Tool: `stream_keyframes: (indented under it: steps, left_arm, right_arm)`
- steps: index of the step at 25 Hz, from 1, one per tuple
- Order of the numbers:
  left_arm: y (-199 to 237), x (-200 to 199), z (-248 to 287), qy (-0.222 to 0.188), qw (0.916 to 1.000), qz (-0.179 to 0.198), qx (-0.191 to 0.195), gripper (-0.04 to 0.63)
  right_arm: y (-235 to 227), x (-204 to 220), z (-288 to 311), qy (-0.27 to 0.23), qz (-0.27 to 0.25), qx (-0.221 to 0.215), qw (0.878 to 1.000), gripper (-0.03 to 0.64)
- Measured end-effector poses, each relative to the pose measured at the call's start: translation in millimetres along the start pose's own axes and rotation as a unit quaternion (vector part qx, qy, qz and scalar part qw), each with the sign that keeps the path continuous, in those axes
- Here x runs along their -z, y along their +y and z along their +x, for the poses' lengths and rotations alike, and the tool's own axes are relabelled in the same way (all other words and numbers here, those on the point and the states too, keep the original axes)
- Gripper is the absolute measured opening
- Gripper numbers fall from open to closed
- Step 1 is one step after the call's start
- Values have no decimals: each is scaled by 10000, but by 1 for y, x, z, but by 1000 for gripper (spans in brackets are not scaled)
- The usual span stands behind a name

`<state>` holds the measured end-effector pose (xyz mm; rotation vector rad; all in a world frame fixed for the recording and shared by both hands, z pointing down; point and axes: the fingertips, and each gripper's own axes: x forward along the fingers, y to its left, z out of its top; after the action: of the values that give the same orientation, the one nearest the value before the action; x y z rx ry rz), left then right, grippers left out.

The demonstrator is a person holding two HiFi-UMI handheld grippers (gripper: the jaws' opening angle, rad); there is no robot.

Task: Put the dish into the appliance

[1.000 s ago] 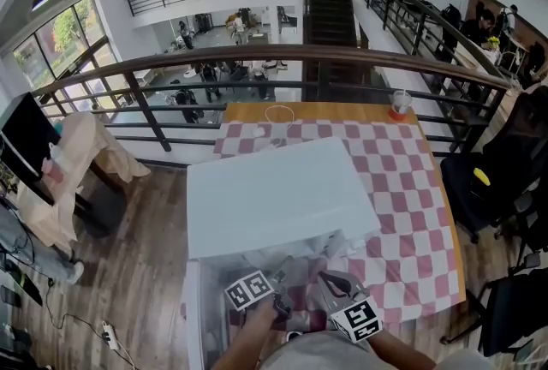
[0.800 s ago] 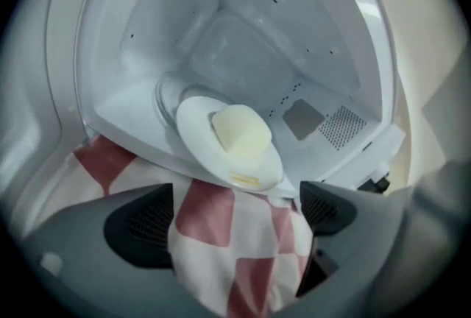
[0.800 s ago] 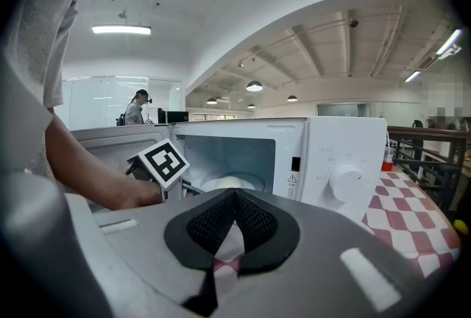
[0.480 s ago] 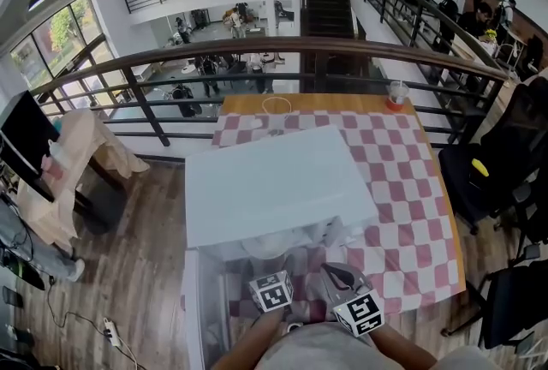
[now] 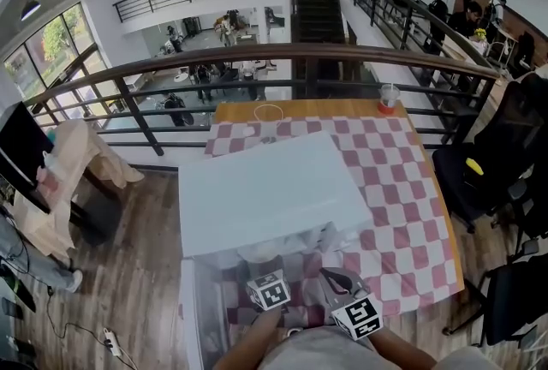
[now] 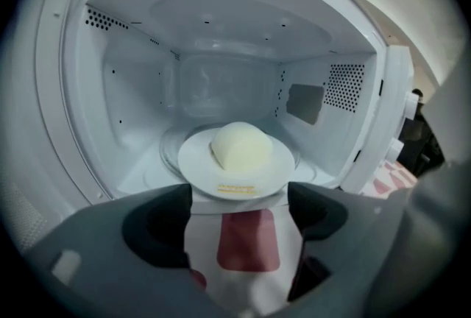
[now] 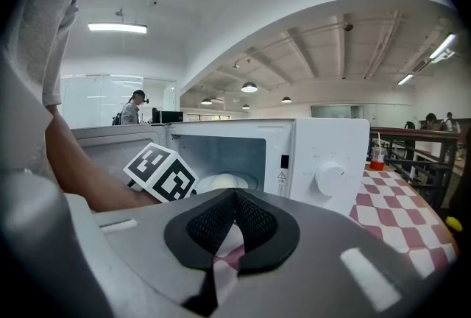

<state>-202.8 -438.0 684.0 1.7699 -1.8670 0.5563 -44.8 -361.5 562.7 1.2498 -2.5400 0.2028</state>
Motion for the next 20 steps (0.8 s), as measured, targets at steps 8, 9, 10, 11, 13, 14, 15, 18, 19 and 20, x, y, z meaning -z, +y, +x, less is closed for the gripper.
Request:
stream_keyframes:
  steps: [8,9,10,11,13,14,15,18,19,20]
  left_arm:
    - [6,-3,1,100,9999,-3,-13,386]
    - [5,-3,0,116,9999,1,10,380]
    - [5,-3,0,131,9999,0,31,373]
    - [5,-2,-1,150,9999,-6,48,371]
    - [5,-2,-1,169,9998,-2,63,371]
    - [6,-3,-2,166,9998,6,65,371]
    - [6,-4,-3,160,9998,-1,70,371]
    - [9,-5,-8,89,9999,-105,83,364]
    - [10,-5,-8,73,9998,-133,86,364]
    - [10,-5,-7,66,9998,-151,96,364]
  right_arm:
    - [2,-1,6,-21,11,-38,10000,-2]
    - [2,-1,6,-17,15,-34,10000,-2]
    - [2,0,6,-10,18,-28,10000,-2]
    - [1,1,6,-5,18,-23,10000,-2]
    - [1,0,6,-19,4,-15,10000,-2]
    - [1,0,7,-28,0,-12,10000,-2]
    - [1,0,7,-24,4,-15,10000,-2]
    - [2,1,6,13,29,-27,10000,-2]
    - [2,1,6,18,28,-26,10000,-2]
    - [2,2,6,23,24,-26,10000,-2]
